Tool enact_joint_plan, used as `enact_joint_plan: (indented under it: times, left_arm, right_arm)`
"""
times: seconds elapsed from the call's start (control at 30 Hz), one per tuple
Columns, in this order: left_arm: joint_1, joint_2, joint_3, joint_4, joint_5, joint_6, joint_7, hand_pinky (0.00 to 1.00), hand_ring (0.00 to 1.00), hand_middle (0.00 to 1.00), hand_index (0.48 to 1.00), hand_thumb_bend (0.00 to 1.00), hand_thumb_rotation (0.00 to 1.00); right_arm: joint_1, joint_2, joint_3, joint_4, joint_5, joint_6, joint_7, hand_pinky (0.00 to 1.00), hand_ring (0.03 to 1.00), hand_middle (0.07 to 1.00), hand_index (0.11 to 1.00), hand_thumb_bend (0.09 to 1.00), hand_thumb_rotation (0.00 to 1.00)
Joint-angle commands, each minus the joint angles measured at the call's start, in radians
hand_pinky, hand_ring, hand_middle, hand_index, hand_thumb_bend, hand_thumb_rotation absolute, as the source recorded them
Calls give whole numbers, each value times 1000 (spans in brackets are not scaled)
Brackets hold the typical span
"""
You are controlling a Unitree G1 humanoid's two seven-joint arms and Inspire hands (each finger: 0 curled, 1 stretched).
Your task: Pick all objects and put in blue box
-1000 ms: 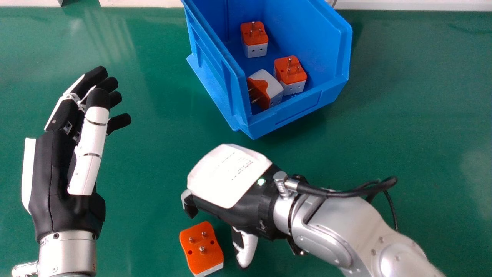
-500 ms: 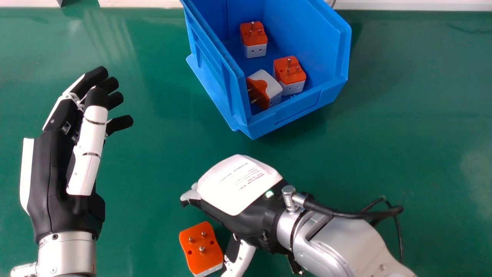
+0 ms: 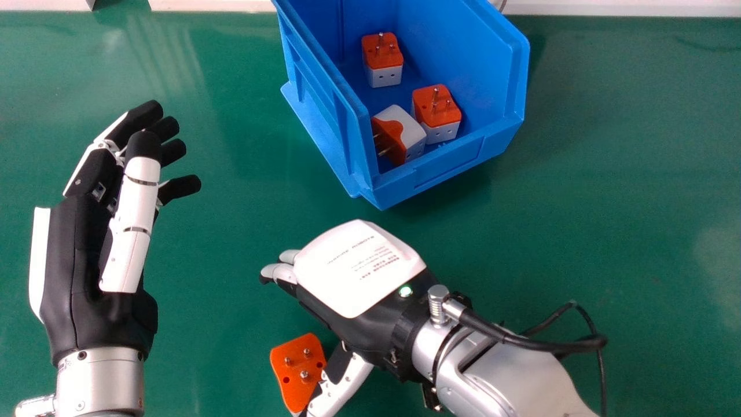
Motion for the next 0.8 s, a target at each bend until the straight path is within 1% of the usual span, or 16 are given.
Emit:
enact_joint_plan:
  times: [0.0, 0.13, 0.23, 0.3, 0.4, 0.5, 0.6, 0.7, 0.77]
  left_arm:
    - [-5, 6, -3, -22, 12, -18, 0, 654, 780, 792, 768, 505, 661]
    - [-8, 7, 0, -20, 9, -23, -4, 662, 784, 797, 773, 499, 670]
    - [-12, 12, 1, -16, 17, -30, -7, 669, 788, 802, 777, 495, 674]
    - [-14, 13, 3, -14, 15, -32, -10, 669, 790, 806, 781, 489, 684]
    - [-17, 12, 4, -12, 13, -35, -11, 670, 794, 811, 785, 484, 695]
    - [-19, 15, 5, -8, 17, -39, -13, 672, 797, 816, 787, 493, 700]
    - [-21, 16, 3, -9, 24, -41, -11, 676, 800, 819, 790, 497, 705]
    - [-22, 10, 0, -16, 21, -33, -5, 653, 791, 812, 784, 499, 707]
    - [-23, 10, -1, -18, 20, -31, -4, 630, 780, 803, 775, 511, 699]
  right_arm:
    - [-8, 18, -2, 6, -5, -7, -26, 721, 840, 873, 837, 912, 556]
    - [-22, 21, 1, 35, -4, -14, -31, 710, 832, 864, 823, 899, 546]
    - [-31, 17, 8, 71, -6, -30, -65, 698, 825, 857, 807, 896, 532]
    - [-37, 15, 13, 93, -11, -37, -76, 684, 815, 849, 793, 898, 528]
    - [-43, 16, 22, 121, -17, -41, -83, 681, 815, 849, 782, 899, 525]
    - [-54, 14, 30, 142, -13, -44, -67, 684, 820, 852, 772, 899, 525]
    - [-57, 13, 36, 162, -9, -49, -69, 695, 828, 860, 771, 891, 528]
    - [-61, 17, 41, 184, -4, -51, -70, 703, 833, 863, 767, 887, 528]
    - [-69, 18, 45, 188, -1, -51, -48, 714, 839, 867, 763, 885, 524]
